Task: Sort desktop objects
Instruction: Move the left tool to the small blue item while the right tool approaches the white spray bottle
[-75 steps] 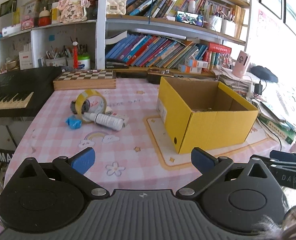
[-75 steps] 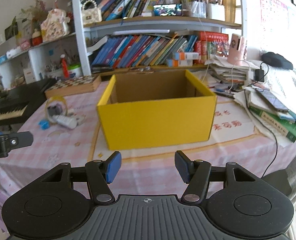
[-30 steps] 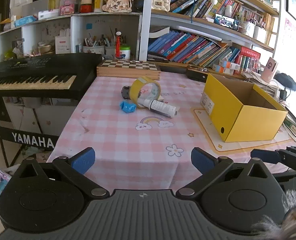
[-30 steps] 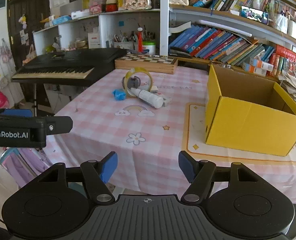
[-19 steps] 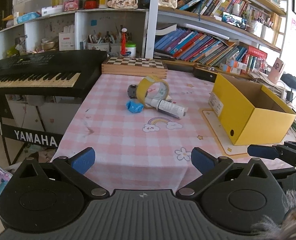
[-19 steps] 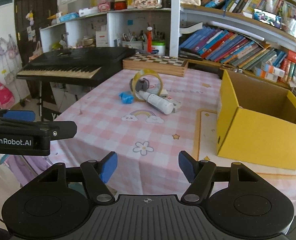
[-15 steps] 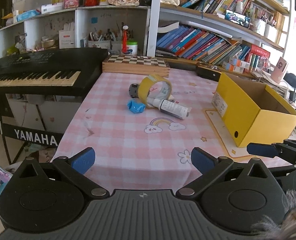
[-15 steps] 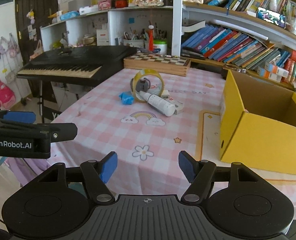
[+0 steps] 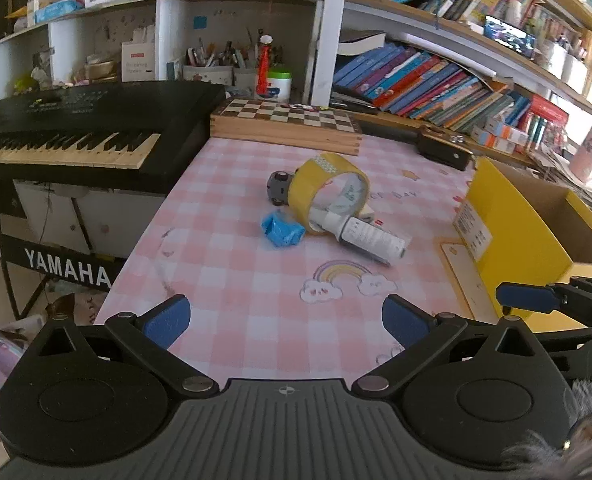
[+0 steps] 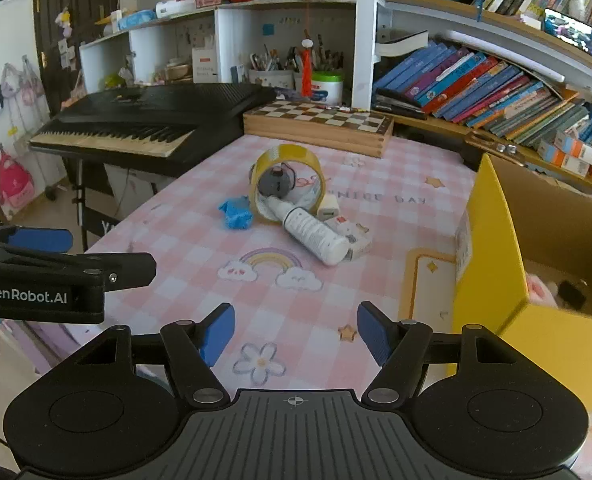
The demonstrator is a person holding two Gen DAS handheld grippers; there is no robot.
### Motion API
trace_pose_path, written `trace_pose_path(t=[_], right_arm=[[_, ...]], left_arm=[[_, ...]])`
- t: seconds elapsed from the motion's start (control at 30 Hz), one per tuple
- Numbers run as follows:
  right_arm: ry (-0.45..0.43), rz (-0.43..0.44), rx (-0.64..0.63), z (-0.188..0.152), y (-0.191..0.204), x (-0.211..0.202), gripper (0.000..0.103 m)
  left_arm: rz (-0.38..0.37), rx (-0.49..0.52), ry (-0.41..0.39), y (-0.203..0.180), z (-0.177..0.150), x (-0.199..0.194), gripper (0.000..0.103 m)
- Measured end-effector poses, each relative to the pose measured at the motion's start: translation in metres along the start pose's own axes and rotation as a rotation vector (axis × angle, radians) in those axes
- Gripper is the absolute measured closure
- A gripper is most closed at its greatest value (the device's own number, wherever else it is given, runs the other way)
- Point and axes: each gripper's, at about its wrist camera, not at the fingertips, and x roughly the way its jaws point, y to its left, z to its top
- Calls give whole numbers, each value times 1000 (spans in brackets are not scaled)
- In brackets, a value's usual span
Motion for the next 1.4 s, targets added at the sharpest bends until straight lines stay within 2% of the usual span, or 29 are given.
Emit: trace_pose_path(t=[0.3,0.57,0.87,1.07,1.27,1.3,1.37,1.4], right_arm=[[5,24,-8,26,-16,30,34],[-27,-6,29,46,-38,53,34],[36,40,27,59,-50,87,34],[97,87,-26,61,-45,108,36],[133,123,-71,65,-40,125,52],[139,127,-75,66,-39,128,55],[150,131,-80,67,-39,133,55],[156,132,-83,67,-38,135,55]], left_arm=[[15,-7,4,-4,26,29,0],[20,-11,15,-8,50,60,0],[28,-1,37,-10,66,92,0],[22,10,121,-3,74,131,5],[27,47,207,-3,77,169,29],[30,45,219,-3,77,174,36],[30,34,230,-3,76,181,39],[31,30,228,-4,76,182,44]])
